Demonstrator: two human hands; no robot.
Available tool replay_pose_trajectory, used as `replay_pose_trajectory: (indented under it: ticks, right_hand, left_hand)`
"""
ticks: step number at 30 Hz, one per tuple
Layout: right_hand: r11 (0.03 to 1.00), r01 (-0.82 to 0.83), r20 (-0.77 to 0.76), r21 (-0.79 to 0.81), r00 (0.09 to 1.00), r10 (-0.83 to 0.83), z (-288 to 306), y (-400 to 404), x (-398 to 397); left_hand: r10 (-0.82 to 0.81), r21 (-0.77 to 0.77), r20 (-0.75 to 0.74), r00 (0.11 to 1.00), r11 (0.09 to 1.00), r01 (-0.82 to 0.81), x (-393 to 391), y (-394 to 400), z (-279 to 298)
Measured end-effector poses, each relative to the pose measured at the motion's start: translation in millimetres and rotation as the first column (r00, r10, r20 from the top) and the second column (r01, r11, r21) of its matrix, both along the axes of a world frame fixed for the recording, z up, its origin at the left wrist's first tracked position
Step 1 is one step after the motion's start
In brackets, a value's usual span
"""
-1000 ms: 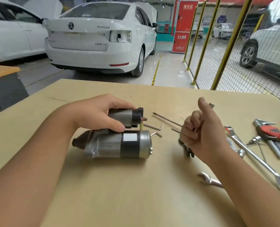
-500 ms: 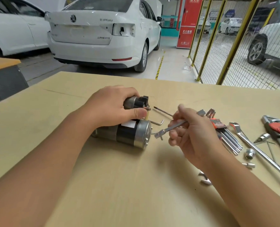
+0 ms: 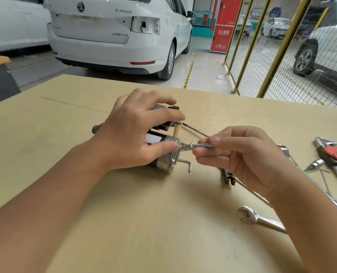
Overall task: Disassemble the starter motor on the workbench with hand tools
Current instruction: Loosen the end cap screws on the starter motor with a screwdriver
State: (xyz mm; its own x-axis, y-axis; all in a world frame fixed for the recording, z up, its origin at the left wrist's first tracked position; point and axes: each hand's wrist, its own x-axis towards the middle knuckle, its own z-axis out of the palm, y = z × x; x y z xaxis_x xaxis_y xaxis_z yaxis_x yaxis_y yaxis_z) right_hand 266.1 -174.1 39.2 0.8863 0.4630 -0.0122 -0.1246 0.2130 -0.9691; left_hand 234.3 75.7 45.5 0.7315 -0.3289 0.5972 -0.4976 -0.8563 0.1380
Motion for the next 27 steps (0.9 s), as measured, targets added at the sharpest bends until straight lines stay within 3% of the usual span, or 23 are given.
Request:
replay_pose_trajectory:
  ticks: [5, 13, 18, 22, 25, 26, 27]
  right_hand:
    - [1.0, -0.023, -0.03, -0.011, 0.999, 0.022, -6.3, -7.8, -7.9]
    - [0.984, 0.168, 0.199, -0.057, 0.968, -0.153, -16.2, -6.6, -9.6]
    - [0.907, 0.167, 0.353, -0.387, 0.935, -0.021, -27.5, -6.7, -13.2]
    - [0.695, 0.431, 0.686, -0.575, 0.718, 0.122, -17.6, -8.6, -14.9]
    - [0.393, 0.478, 0.617, -0.786, 0.653, 0.439, -13.7, -10.7, -19.5]
    - [0.288, 0.502, 0.575, -0.815, 0.649, 0.498, -13.5, -10.4, -20.2]
    - [0.242, 0.52, 0.563, -0.819, 0.648, 0.513, -12.5, -10.3, -20.6]
  left_hand:
    - [-0.016, 0.197, -0.201, 0.979, 0.979, 0.057, -5.6, 3.9, -0.5]
    - [-0.048, 0.064, -0.159, 0.986, 0.996, 0.058, -5.6, -1.4, -7.8]
    - [-0.047, 0.056, -0.153, 0.987, 0.997, 0.056, -3.3, -3.4, -8.5]
    - [-0.047, 0.062, -0.157, 0.986, 0.996, 0.057, -2.5, -4.0, -9.3]
    - [-0.039, 0.058, -0.158, 0.987, 0.997, 0.049, -2.7, -5.6, -9.3]
    - [-0.037, 0.057, -0.16, 0.986, 0.997, 0.047, -3.0, -6.1, -9.1]
    - [-0.038, 0.056, -0.163, 0.986, 0.997, 0.048, -3.4, -6.4, -8.7]
